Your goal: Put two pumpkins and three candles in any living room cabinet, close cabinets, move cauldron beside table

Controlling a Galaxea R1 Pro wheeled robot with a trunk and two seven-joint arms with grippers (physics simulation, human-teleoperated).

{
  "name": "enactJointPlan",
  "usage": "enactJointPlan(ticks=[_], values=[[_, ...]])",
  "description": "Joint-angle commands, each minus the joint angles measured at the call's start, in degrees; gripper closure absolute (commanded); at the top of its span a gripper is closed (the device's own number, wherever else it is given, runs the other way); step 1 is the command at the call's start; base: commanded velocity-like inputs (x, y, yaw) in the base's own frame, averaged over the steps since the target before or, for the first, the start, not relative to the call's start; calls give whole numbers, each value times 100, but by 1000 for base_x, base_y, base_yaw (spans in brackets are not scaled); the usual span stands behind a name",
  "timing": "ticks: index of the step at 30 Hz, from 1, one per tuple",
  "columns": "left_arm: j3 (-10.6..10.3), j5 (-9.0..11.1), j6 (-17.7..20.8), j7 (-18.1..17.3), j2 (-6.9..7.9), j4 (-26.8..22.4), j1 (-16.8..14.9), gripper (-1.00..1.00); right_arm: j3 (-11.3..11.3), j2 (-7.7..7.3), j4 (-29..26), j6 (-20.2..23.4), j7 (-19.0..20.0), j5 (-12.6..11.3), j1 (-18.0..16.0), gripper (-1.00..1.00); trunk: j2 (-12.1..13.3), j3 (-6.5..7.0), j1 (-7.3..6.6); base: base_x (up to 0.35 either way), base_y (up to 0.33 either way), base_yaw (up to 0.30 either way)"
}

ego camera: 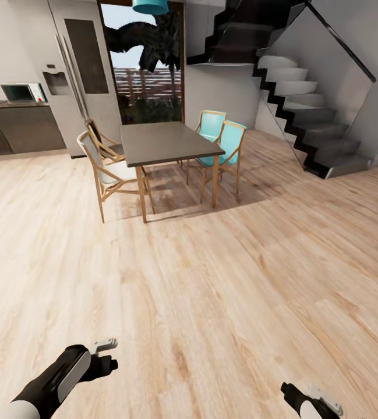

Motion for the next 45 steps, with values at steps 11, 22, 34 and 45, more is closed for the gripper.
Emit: enactJointPlan(ticks=[11,22,34,45], values=[[-36,58,12,51,9,-12,-2,-100,14,-36,-12,27,-40,-24,-2,-100,-2,-5,2,317,0,-283],[-44,57,11,51,4,-13,-2,-100,14,-38,-14,25,-41,-24,-2,-100,-2,-5,2,289,0,-104],[-43,58,12,51,9,-12,-2,-100,7,-43,35,27,-36,-24,-2,-100,-2,-5,2,12,0,-268],[-49,56,6,51,9,-12,-2,-100,-183,-47,61,33,-25,-24,-2,-100,-2,-5,2,174,0,-277]])
